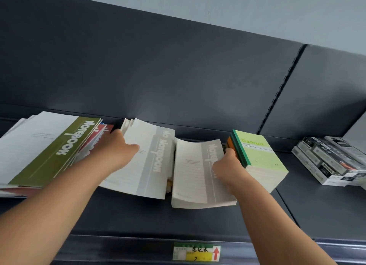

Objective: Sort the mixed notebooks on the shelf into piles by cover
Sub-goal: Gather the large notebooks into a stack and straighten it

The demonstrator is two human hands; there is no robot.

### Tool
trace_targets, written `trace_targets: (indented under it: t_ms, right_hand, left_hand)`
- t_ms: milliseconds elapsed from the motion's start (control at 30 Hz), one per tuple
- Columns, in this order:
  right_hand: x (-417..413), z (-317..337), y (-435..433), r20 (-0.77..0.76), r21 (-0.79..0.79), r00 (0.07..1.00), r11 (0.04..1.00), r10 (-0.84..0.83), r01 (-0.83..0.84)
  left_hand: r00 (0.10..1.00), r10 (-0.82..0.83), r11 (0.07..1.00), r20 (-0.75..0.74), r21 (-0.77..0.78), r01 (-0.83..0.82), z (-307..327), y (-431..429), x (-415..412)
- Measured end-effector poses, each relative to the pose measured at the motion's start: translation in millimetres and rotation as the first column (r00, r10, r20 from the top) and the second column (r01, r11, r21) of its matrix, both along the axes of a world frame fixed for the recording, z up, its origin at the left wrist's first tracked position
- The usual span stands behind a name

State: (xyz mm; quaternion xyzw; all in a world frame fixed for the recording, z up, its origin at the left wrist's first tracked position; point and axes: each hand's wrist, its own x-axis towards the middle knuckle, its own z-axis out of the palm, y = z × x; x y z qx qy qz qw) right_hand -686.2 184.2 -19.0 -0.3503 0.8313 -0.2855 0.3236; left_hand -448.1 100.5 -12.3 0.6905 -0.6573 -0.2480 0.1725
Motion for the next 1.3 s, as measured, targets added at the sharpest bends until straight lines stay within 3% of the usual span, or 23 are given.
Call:
trace_targets:
  t_ms: [100, 233, 500, 600, 733, 867, 933, 1100, 1167, 1300]
  right_hand:
    - [3.5, -3.3, -8.4, -0.21, 0.007, 0.978, 1.0, 0.009, -0.008]
    - [10.2, -7.2, -17.7, -0.311, 0.043, 0.95, 0.999, 0.028, -0.016]
    - [33.8, -13.2, -27.1, -0.569, 0.138, 0.804, 0.984, 0.172, -0.114]
    - [64.5, -10.3, -29.9, -0.57, -0.035, 0.778, 0.939, 0.263, -0.343]
    - [105.1, -16.1, -34.7, -0.51, -0.038, 0.698, 0.798, 0.503, -0.602]
    - [117.9, -25.7, -39.1, -0.469, 0.081, 0.676, 0.79, 0.569, -0.608]
    - [118.8, -24.3, -41.0, -0.451, 0.087, 0.689, 0.796, 0.568, -0.599]
    - [114.6, -16.9, -43.6, -0.414, 0.078, 0.714, 0.804, 0.565, -0.59]
    - [112.3, -16.0, -45.0, -0.395, 0.064, 0.73, 0.809, 0.558, -0.584]
    - [109.0, -14.7, -46.0, -0.362, 0.053, 0.748, 0.813, 0.557, -0.58]
  left_hand:
    - [1.0, -0.011, 0.993, -0.02, 0.119, 0.013, -11.3, -5.7, 10.4]
    - [0.997, 0.019, 0.972, -0.078, 0.236, 0.0, -16.9, -16.1, 22.2]
    - [0.991, 0.011, 0.959, -0.13, 0.281, 0.026, -13.0, -25.3, 23.0]
    - [0.99, 0.018, 0.956, -0.143, 0.294, 0.025, -13.4, -26.7, 24.3]
    - [0.992, 0.018, 0.973, -0.121, 0.231, 0.01, -18.5, -24.6, 25.2]
    - [0.992, 0.019, 0.975, -0.122, 0.222, 0.009, -18.8, -22.5, 21.6]
    - [0.963, 0.076, 0.96, -0.258, 0.278, -0.002, -14.1, -27.3, 23.0]
    - [0.787, 0.224, 0.883, -0.575, 0.462, 0.086, 0.6, -41.1, 38.8]
    - [0.746, 0.251, 0.86, -0.617, 0.496, 0.121, 7.5, -42.1, 38.9]
    - [0.764, 0.195, 0.851, -0.615, 0.493, 0.179, 16.4, -37.9, 29.4]
